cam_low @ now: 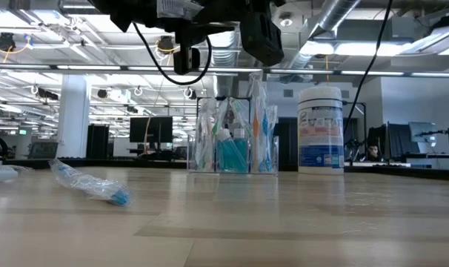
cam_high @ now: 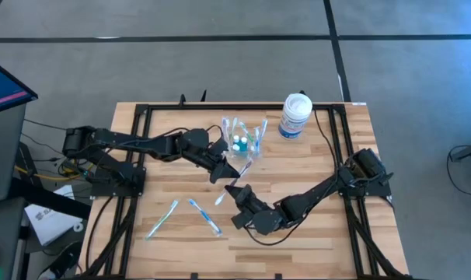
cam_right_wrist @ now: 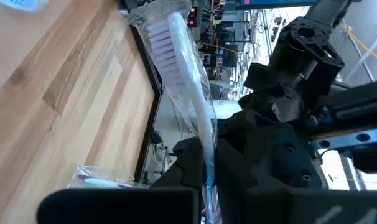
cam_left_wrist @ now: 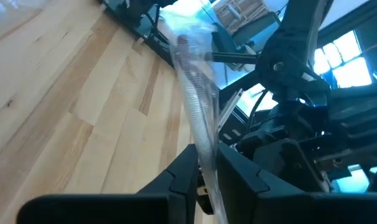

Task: Pick & Place toothbrushing station
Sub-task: Put the purple toothbrush into the transparent organizer

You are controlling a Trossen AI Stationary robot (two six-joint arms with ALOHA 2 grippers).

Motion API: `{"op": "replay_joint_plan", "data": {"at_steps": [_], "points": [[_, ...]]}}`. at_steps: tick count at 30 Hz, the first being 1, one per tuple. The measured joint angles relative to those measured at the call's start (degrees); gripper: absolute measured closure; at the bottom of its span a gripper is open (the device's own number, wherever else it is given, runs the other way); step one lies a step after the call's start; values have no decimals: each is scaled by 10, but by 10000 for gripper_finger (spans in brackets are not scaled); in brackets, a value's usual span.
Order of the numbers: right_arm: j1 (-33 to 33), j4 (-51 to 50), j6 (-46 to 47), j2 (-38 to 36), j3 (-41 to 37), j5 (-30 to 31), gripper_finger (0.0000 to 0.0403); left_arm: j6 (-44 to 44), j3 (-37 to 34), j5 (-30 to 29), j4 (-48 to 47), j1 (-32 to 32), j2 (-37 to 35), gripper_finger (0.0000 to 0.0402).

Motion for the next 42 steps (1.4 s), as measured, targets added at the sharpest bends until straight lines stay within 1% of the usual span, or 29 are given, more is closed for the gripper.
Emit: {"op": "replay_joint_plan", "data": {"at_steps": [7, 14, 16, 22, 26, 30, 32, 37, 42], "points": [[12, 16, 5, -1, -3, 10, 392, 8, 2, 17, 17, 0, -5, 344], [21, 43, 5, -3, -2, 28, 392, 48, 1, 17, 17, 0, -19, 339], [21, 40, 24, -3, -2, 28, 392, 60, 0, 17, 9, -2, -29, 339], [21, 26, 104, -32, -1, 28, 392, 100, -1, 17, 10, -8, -55, 339], [21, -45, 194, -58, -2, 23, 392, 136, -2, 16, 10, -18, -69, 339], [21, -146, 330, -91, -2, -16, 392, 159, -12, 15, 10, -22, -89, 339], [21, -171, 378, -106, -11, -27, 392, 169, -22, 9, 10, -22, -101, 339], [21, -173, 449, -145, -43, -37, 392, 192, -58, -24, 9, -22, -131, 339], [14, -169, 513, -180, -74, -70, 392, 216, -93, -59, 13, -22, -158, 339]]}}
